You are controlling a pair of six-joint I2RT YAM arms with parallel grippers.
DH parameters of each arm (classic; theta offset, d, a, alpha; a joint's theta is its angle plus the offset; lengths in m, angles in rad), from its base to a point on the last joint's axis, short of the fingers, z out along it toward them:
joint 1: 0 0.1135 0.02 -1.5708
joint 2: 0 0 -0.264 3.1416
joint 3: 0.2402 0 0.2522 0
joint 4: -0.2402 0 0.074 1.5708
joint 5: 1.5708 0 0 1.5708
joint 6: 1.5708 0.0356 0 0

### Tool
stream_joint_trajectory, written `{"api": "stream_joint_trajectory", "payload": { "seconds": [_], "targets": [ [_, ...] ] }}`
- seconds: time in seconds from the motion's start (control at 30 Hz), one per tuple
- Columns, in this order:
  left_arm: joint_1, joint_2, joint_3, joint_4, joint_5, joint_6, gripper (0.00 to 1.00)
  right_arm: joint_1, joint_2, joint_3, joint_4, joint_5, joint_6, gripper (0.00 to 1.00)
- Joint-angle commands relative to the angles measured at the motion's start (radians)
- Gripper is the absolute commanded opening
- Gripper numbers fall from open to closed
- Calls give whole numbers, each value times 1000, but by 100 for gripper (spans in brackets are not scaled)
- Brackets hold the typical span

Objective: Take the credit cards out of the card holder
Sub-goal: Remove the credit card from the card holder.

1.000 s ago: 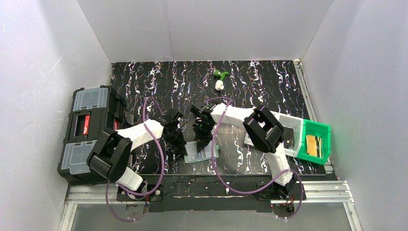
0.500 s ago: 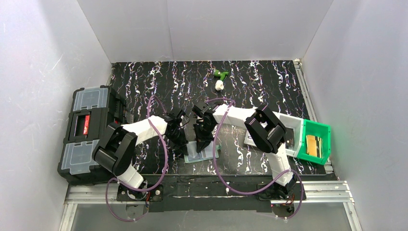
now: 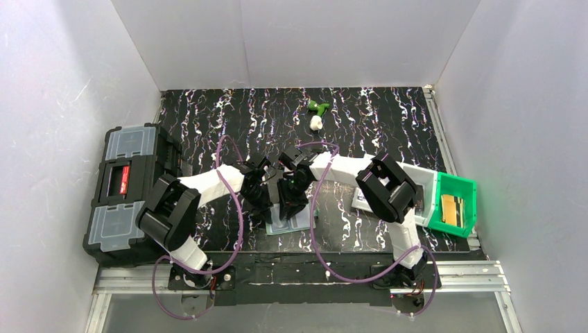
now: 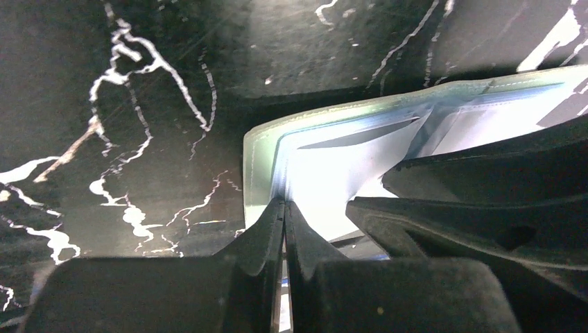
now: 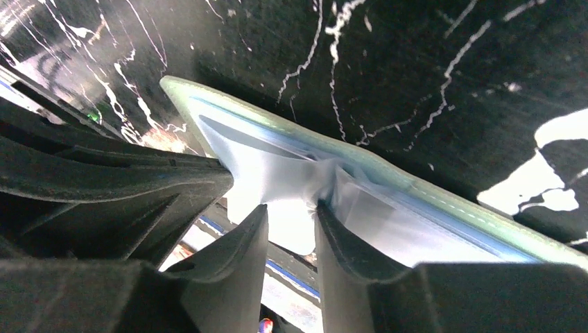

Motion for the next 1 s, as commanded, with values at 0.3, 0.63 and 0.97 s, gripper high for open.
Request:
{"api": "stream_joint_trajectory", "payload": {
  "seconds": [0.3,0.63,0.97],
  "targets": [
    [-19,-42,46,195,164,37,0,6,-50,-82,53,10,-18,44],
    [-20,-67,22,191,215,49,1,4,-24,-97,75,6,-2,45],
    [-28,-84,11,152,265,83,12,-2,11,-104,89,-14,17,48]
  ]
}}
